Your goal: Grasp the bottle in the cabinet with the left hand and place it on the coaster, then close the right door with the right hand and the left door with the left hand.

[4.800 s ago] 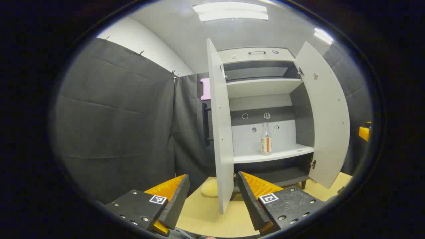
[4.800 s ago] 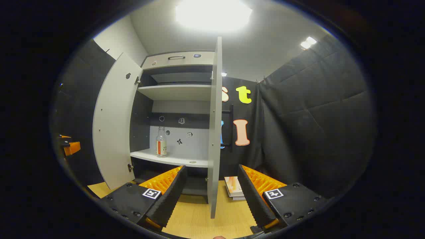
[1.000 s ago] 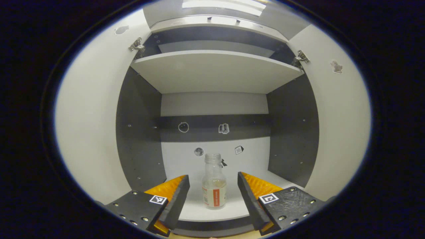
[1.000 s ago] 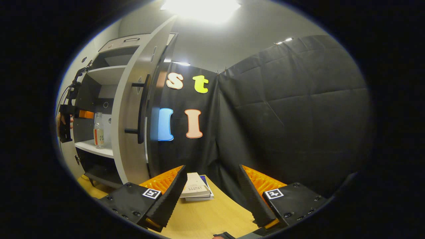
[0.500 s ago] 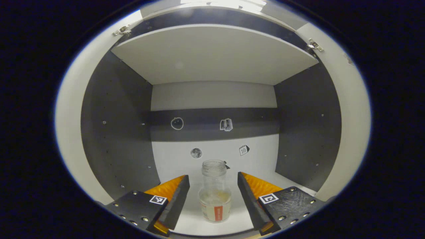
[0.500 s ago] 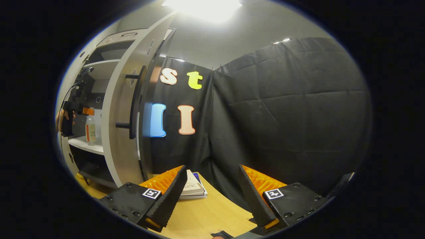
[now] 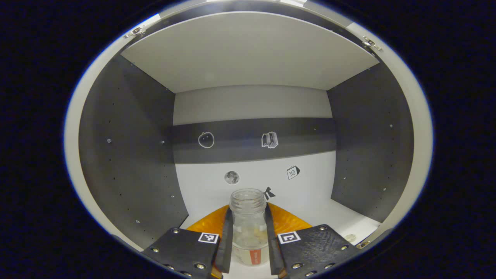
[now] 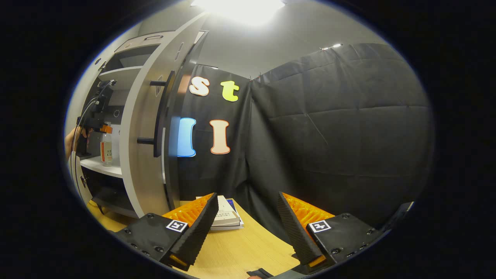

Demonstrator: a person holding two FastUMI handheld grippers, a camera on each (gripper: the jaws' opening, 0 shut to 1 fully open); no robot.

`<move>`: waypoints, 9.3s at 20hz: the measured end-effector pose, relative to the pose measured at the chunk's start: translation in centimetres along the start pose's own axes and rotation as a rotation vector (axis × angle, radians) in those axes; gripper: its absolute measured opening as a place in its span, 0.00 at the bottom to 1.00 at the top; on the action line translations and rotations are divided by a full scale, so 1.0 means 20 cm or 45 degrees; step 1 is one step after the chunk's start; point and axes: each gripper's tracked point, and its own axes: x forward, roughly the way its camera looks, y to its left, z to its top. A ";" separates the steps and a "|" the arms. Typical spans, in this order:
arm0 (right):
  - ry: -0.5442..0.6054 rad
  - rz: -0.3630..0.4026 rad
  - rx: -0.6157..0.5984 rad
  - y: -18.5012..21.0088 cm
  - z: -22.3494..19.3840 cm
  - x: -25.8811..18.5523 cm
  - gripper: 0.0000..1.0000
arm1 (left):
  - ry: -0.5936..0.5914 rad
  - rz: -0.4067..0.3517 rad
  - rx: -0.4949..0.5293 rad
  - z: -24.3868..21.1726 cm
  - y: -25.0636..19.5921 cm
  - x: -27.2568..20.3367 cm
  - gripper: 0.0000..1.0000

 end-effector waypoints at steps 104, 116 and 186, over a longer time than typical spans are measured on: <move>0.021 0.547 0.146 0.18 0.46 0.09 0.96 | 0.118 0.392 0.021 -0.58 0.24 -2.28 0.85; 0.028 0.415 0.113 0.34 0.58 0.13 0.95 | 0.059 0.524 -0.014 -0.51 0.78 -2.39 0.85; 0.105 0.461 0.046 0.82 0.15 -0.34 0.96 | -0.028 0.305 -0.073 0.00 1.47 -1.79 0.85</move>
